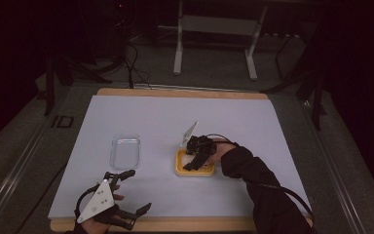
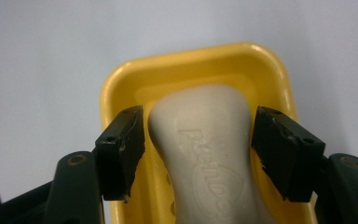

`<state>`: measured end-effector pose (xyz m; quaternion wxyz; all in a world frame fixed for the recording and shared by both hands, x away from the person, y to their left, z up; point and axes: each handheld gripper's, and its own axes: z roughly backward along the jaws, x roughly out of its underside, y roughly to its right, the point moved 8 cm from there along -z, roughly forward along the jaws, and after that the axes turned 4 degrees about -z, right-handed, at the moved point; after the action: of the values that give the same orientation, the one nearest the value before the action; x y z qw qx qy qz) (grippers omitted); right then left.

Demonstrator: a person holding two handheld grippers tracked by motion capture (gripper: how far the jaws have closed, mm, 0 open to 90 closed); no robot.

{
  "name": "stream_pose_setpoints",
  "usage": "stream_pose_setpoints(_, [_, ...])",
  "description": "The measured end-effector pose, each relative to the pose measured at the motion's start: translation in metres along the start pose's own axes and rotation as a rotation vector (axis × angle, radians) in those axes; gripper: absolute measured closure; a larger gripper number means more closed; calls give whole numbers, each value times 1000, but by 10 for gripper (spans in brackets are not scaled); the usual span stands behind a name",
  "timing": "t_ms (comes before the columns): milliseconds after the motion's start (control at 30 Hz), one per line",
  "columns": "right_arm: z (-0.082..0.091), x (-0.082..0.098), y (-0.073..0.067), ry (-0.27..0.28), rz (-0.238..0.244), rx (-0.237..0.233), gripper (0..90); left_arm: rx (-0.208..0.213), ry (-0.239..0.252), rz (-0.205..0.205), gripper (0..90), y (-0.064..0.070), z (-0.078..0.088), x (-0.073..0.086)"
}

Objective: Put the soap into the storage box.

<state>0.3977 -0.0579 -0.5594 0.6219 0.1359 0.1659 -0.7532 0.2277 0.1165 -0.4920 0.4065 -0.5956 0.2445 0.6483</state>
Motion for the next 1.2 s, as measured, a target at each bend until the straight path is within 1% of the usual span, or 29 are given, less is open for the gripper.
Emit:
stream_pose_setpoints(33, [5,-2,1,13,1,13,338,0,-3,0,8,0,0,0])
stream_pose_setpoints(67, [8,-3,1,22,2,13,332,0,-5,0,8,0,0,1])
stream_pose_setpoints(133, [14,-4,1,27,-1,29,331,-1,-7,-1,8,0,0,1])
stream_pose_setpoints(200, [17,-4,1,29,-3,32,332,-3,-9,-2,8,0,-1,1])
stream_pose_setpoints(233, [19,-5,0,34,-6,43,331,-14,-13,-3,8,-1,-1,1])
stream_pose_setpoints(300, [27,-4,-1,37,-17,58,288,-20,-12,1,7,-2,0,1])
stream_pose_setpoints(333, [29,-4,-1,40,-30,59,288,-24,-11,3,8,-3,0,1])
stream_pose_setpoints(433, [34,-1,2,47,-48,93,250,-28,-12,8,7,-4,0,1])
stream_pose_setpoints(467, [37,1,3,47,-67,104,240,-28,-14,6,7,-4,0,2])
stream_pose_setpoints(500, [39,2,4,50,-76,116,220,-26,-16,4,7,-3,0,2])
stream_pose_setpoints(533, [41,3,3,51,-92,117,208,-23,-15,5,7,-3,0,2])
stream_pose_setpoints(567, [43,4,4,58,-101,120,183,-22,-15,6,7,-3,-1,2])
stream_pose_setpoints(600, [45,5,4,68,-106,122,138,-21,-18,6,8,-2,-1,2])
stream_pose_setpoints(667, [50,8,4,86,-118,125,128,-20,-15,8,7,-2,-1,2])
stream_pose_setpoints(700, [52,9,4,97,-135,126,129,-21,-15,8,8,-3,-1,2])
stream_pose_setpoints(867, [62,16,9,130,-184,159,132,-19,-18,9,8,-2,-1,2])
stream_pose_setpoints(933, [65,18,9,147,-199,176,131,-18,-19,8,8,-2,-1,2])
stream_pose_setpoints(967, [66,20,10,151,-193,191,130,-18,-19,10,7,-2,-1,2])
stream_pose_setpoints(1000, [66,20,10,151,-193,191,130,-18,-19,10,7,-2,-1,2])
stream_pose_setpoints(1033, [68,22,10,154,-204,213,132,-18,-18,11,7,-2,-1,2])
stream_pose_setpoints(1067, [68,22,10,154,-204,213,132,-18,-18,11,7,-2,-1,2])
stream_pose_setpoints(1100, [71,29,10,168,-227,232,130,-17,-16,14,8,-3,-1,2])
stream_pose_setpoints(1167, [72,34,10,167,-247,241,127,-19,-16,13,8,-3,-1,2])
stream_pose_setpoints(1200, [72,37,11,169,-253,257,127,-20,-17,13,7,-3,-1,2])
